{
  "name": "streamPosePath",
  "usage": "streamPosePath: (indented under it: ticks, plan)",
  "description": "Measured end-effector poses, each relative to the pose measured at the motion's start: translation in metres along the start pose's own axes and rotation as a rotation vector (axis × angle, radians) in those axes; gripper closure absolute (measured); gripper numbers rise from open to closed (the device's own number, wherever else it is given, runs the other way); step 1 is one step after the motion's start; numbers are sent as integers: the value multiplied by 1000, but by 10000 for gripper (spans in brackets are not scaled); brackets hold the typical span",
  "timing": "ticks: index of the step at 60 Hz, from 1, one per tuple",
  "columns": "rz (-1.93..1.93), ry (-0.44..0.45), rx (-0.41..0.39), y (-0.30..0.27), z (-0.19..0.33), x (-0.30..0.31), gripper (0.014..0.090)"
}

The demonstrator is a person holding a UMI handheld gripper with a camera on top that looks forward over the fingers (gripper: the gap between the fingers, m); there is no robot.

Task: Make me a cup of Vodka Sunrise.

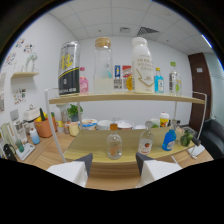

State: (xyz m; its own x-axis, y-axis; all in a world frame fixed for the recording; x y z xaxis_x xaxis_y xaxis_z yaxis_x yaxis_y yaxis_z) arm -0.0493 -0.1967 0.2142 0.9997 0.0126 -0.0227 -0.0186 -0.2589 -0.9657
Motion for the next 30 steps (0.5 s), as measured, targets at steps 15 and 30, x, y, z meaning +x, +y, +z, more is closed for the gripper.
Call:
streamPosePath:
  ticks: [15,30]
  plan:
    - [5,39,-36,-1,70,-3,412]
    - [-4,75,-78,10,88,7,683]
